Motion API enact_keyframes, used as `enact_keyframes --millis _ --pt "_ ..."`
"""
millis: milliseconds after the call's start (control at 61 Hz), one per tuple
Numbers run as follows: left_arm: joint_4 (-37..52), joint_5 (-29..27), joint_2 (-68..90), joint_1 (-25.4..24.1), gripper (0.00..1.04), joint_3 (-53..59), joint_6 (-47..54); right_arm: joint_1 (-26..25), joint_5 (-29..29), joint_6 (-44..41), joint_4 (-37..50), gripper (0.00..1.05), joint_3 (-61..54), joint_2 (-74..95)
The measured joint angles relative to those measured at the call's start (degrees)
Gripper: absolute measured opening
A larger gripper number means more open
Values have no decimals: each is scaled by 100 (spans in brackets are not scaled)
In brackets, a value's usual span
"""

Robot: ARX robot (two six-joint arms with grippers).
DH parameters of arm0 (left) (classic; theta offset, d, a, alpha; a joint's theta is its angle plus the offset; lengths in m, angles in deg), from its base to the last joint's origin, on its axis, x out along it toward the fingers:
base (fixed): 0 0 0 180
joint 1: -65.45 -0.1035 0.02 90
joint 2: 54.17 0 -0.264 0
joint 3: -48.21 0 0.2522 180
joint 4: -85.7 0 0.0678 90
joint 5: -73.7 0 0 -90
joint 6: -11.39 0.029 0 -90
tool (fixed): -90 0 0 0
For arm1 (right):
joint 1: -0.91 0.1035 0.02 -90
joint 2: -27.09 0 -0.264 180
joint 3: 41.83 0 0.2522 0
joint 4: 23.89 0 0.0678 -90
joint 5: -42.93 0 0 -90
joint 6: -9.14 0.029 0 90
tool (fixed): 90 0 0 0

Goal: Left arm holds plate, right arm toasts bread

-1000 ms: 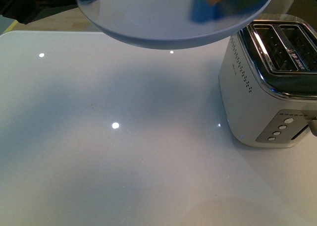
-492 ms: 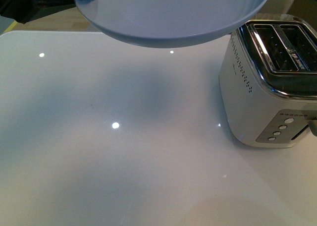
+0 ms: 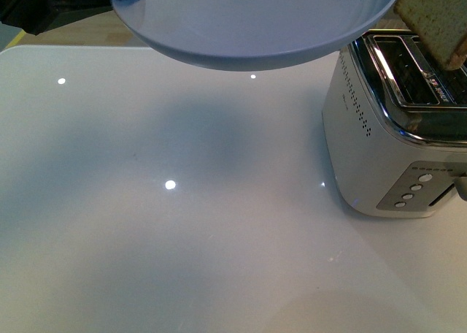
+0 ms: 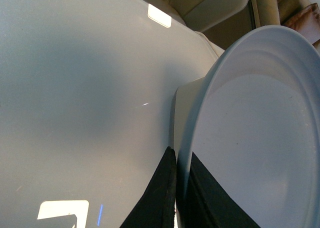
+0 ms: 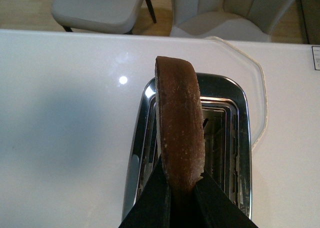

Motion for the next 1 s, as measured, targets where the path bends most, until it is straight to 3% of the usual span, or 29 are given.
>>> enact_keyframes --millis 689,1000 --pt "0 35 0 -24 3 0 2 245 -632 247 221 3 -184 538" --pt "0 76 0 -68 3 0 2 212 -391 1005 463 3 -221 721"
